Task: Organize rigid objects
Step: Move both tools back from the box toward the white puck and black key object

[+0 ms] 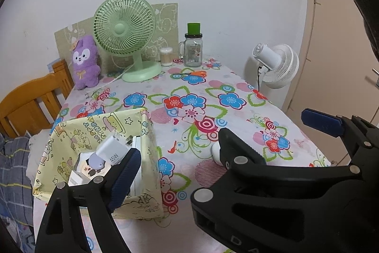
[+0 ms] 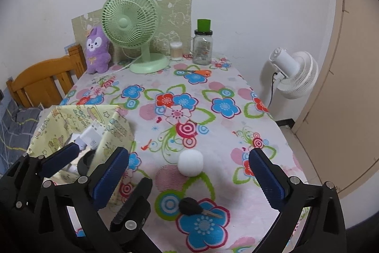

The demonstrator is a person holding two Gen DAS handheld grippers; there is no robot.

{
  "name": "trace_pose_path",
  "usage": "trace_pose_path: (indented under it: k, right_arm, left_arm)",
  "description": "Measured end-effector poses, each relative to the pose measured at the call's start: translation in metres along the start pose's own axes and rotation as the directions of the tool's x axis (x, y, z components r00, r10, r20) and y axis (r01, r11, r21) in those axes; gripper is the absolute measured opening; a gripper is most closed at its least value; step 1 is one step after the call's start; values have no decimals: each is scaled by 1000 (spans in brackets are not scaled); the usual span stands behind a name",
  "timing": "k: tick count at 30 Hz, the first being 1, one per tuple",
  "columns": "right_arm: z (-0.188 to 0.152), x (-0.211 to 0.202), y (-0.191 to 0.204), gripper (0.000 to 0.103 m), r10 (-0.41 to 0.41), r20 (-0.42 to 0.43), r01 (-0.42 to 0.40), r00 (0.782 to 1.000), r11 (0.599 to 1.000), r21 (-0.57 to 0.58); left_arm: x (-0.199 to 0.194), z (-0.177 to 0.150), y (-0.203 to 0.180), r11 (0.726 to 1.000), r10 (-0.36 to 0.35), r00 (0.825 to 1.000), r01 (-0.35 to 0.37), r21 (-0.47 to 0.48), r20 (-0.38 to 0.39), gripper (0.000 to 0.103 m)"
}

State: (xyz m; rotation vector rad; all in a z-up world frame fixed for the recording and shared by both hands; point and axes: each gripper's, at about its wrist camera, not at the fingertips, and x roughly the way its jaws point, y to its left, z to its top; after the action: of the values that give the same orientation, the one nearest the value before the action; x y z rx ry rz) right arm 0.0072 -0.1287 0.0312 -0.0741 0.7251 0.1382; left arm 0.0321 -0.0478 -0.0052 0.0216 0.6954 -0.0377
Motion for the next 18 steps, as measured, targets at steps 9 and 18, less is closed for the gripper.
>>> trace_pose_path:
  k: [9, 18]
  right_arm:
    - [-15, 7, -17, 103, -9, 8, 9, 1000, 1000, -4]
    - [-31, 15, -36, 103, -3, 11, 3, 1000, 1000, -8]
  left_arm:
    - [12, -10, -18, 999, -27, 999, 28, 22, -31, 90]
    - [26, -24, -38, 996, -62, 997, 64, 54, -41, 90]
